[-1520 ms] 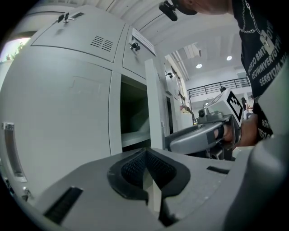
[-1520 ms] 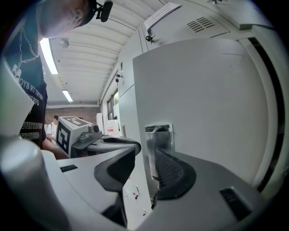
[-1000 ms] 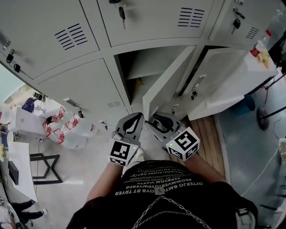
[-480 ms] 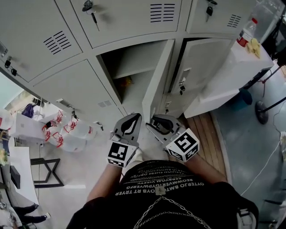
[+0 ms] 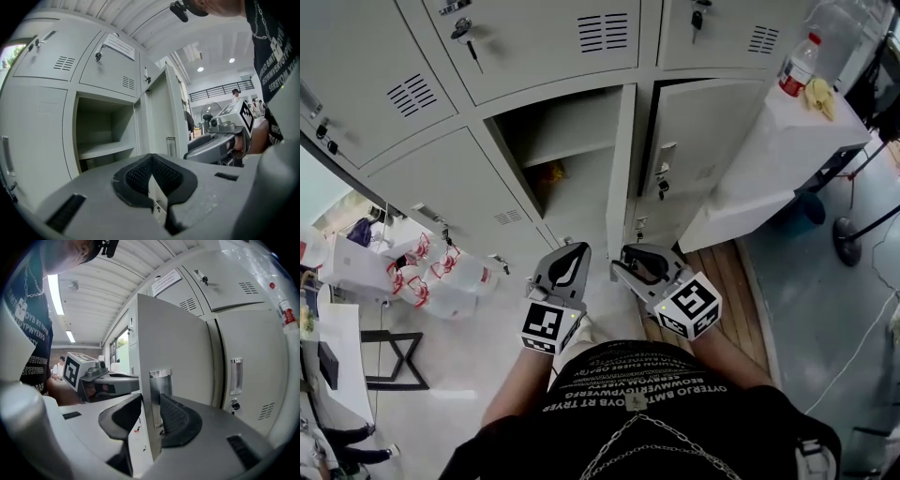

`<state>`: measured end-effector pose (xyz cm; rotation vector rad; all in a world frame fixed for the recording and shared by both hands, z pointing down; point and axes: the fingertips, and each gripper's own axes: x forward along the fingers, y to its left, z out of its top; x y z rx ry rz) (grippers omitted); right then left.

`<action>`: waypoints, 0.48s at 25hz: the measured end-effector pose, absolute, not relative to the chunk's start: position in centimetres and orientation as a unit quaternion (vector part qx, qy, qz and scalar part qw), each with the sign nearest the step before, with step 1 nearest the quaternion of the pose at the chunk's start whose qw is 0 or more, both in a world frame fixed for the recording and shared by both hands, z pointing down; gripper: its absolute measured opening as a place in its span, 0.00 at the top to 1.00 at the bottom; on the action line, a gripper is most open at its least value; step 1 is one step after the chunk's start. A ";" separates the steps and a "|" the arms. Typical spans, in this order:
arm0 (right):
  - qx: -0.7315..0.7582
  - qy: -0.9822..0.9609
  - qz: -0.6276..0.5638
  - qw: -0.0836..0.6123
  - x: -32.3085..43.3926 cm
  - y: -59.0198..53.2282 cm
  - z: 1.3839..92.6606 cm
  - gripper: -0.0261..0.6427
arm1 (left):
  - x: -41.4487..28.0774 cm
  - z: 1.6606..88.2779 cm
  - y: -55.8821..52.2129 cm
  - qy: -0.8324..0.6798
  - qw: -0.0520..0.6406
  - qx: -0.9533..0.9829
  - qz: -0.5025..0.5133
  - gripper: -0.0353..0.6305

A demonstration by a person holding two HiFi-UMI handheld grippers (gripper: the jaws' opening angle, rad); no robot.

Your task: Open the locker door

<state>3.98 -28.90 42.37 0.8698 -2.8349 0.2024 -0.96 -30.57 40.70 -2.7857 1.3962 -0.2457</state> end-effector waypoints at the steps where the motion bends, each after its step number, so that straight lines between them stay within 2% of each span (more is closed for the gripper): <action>1: 0.293 -0.950 0.068 0.084 4.5 -28.8 42.4 0.78 | -0.6 40.8 -30.3 0.447 0.008 -0.891 -0.080 0.95; 12: 0.319 -0.942 0.084 0.062 10.3 -28.0 42.9 0.82 | 2.2 41.2 -27.3 0.461 0.000 -0.883 -0.084 0.95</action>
